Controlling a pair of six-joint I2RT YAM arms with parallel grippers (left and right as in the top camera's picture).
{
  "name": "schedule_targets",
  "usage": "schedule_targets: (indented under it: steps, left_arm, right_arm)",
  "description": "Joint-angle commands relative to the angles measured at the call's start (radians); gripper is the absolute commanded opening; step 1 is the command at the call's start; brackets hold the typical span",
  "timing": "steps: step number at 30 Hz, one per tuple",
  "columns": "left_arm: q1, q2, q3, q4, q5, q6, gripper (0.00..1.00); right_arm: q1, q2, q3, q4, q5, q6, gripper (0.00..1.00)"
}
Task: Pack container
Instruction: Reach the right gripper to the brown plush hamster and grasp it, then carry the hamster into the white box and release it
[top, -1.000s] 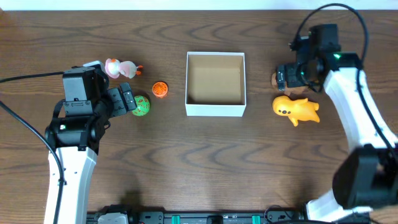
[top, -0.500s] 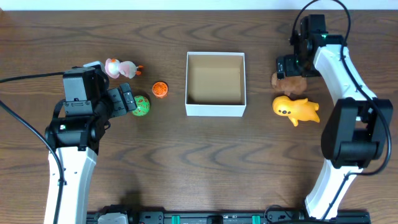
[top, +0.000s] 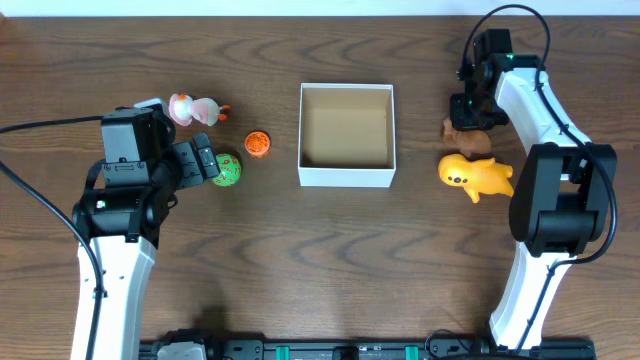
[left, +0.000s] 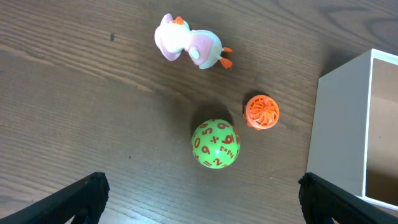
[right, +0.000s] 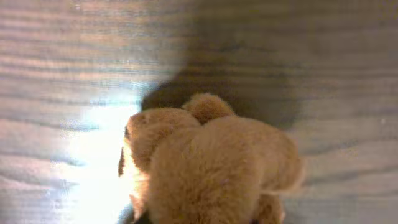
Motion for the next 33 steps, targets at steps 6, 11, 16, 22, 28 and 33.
schedule_targets:
  steps: [6,11,16,22,28,33]
  left_arm:
    - [0.006,-0.001,0.021,0.0,-0.012,0.02,0.98]
    - [0.006,-0.001,0.021,0.0,-0.012,0.02,0.98]
    - [0.006,-0.002,0.021,0.0,-0.012,0.02,0.98]
    - [0.006,-0.001,0.021,0.0,-0.012,0.02,0.98]
    - [0.006,-0.002,0.021,0.0,-0.012,0.02,0.98]
    - [0.006,-0.001,0.021,0.0,-0.012,0.02,0.98]
  right_arm:
    - [0.071,-0.069,0.18,-0.221,0.047,0.047,0.01]
    - [0.181,-0.152,0.377,-0.314,0.026,0.093,0.01]
    - [0.326,-0.187,0.468,-0.289,0.002,0.195,0.01]
    - [0.474,-0.163,0.466,-0.192,0.005,0.351,0.01]
    - [0.582,-0.079,0.439,-0.109,0.046,0.496,0.02]
    - [0.61,0.039,0.438,-0.081,0.141,0.52,0.03]
